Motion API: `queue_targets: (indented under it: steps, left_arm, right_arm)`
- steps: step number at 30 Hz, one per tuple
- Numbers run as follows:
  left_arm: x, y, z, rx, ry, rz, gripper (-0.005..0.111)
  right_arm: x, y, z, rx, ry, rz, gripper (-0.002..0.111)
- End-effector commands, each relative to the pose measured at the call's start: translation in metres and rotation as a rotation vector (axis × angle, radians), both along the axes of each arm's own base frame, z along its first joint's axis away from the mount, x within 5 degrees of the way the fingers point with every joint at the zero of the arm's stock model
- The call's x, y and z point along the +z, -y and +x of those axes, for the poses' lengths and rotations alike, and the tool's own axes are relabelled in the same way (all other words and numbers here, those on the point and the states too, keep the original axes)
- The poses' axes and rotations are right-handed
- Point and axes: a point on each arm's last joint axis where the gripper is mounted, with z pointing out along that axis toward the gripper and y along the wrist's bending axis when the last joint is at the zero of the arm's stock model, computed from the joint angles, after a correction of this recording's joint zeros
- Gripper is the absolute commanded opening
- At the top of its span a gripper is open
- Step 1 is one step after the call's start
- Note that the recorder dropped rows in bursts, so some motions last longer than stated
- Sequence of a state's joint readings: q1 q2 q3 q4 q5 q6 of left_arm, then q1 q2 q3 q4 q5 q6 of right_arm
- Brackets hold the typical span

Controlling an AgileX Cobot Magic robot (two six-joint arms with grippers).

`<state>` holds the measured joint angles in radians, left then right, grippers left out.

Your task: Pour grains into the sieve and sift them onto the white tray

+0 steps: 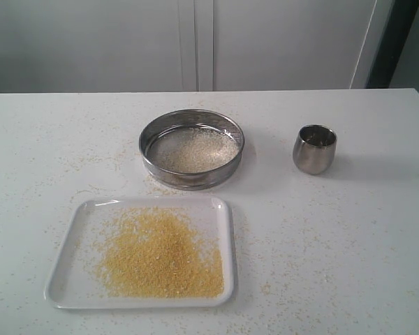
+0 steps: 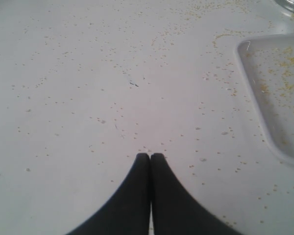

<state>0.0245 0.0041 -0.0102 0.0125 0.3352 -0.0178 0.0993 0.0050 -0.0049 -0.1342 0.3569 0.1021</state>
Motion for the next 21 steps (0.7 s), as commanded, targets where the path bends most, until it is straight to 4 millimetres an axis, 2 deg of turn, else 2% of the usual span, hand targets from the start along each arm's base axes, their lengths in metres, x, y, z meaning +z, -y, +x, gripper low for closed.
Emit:
queue_targets:
  steps: [1,21]
  left_arm:
    - [-0.0043,0.0001,-0.0008,0.001,-0.021,-0.003,0.000]
    - [-0.0043,0.0001,-0.0008,0.001,-0.021,-0.003,0.000]
  right_arm:
    - [0.0001,0.0003,0.0002,-0.004,0.017,-0.009,0.000]
    - [0.0000,0.0003,0.0002,-0.008,0.016,0.003,0.000]
